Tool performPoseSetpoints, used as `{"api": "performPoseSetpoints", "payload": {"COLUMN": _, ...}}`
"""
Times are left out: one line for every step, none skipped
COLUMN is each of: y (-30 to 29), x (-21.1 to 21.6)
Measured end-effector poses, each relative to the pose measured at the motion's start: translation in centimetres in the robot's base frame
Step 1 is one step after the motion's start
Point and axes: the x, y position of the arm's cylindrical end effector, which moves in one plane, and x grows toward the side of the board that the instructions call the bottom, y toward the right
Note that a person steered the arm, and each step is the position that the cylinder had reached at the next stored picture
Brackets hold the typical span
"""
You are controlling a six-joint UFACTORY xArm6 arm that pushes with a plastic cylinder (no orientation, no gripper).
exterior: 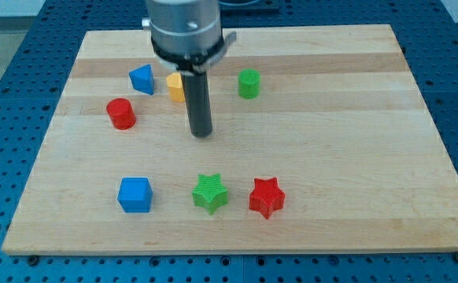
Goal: Push the red circle closer to the blue cube
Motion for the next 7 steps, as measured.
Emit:
{"api": "performPoseSetpoints", "payload": {"y": -3.4, "x": -3.6}}
{"api": "performPoseSetpoints", "payload": {"y": -6.0, "x": -4.6}}
{"api": "performPoseSetpoints", "payload": {"y": -6.5, "x": -4.6}}
{"api": "performPoseSetpoints", "payload": {"y": -10.7, "x": -4.6}}
{"api": "performPoseSetpoints", "payload": {"y": -11.8, "x": -4.6}}
{"api": "performPoseSetpoints", "payload": {"y": -12.0, "x": -4.6}}
{"api": "performPoseSetpoints", "payload": {"y": -12.4, "x": -4.0}}
